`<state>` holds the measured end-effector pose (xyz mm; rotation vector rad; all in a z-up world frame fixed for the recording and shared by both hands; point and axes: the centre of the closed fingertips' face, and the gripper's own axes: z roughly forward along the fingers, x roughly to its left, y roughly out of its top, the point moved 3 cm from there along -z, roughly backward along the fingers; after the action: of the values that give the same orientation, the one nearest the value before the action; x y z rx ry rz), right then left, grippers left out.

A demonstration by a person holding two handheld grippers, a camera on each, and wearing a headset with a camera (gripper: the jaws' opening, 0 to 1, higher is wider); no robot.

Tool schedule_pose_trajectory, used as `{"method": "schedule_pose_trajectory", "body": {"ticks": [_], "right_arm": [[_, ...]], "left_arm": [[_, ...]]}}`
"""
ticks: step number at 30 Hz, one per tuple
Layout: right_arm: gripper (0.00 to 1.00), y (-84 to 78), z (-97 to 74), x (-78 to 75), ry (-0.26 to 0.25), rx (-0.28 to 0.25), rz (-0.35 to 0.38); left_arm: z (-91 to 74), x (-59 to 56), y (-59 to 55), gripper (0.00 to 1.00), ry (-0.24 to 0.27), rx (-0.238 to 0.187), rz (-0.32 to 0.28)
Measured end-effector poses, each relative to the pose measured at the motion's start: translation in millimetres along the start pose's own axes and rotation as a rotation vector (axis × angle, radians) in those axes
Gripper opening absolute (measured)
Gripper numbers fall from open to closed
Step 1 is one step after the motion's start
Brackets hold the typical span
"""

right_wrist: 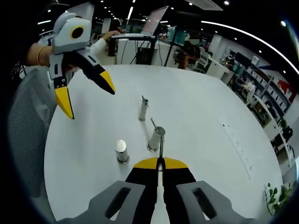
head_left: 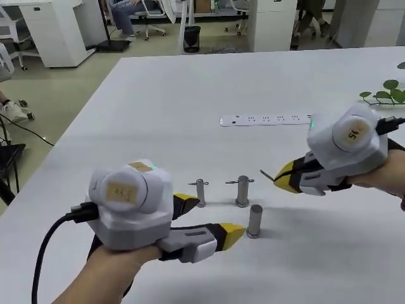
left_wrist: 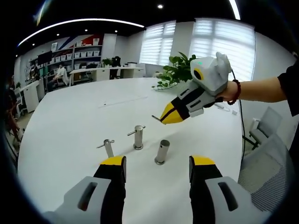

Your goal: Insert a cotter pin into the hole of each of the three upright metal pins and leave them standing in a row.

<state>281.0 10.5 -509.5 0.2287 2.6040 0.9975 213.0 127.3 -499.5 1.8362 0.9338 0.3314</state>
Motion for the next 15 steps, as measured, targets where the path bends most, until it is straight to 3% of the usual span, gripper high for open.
{"method": "schedule_pose_trajectory", "body": {"ticks": [4, 15], "right_arm": [[0.00, 10.8, -2.5, 8.1, 0.012, -0.026, -0.041], [0.00, 29.3, -1.1, 32.1, 0.064, -0.069, -0.144]], "left_arm": [[2.9, -0.2, 1.8, 0.48, -0.018, 0.006, -0.050], [5.1, 0.0, 10.6, 0.37, -0.063, -0.032, -0.177]]}}
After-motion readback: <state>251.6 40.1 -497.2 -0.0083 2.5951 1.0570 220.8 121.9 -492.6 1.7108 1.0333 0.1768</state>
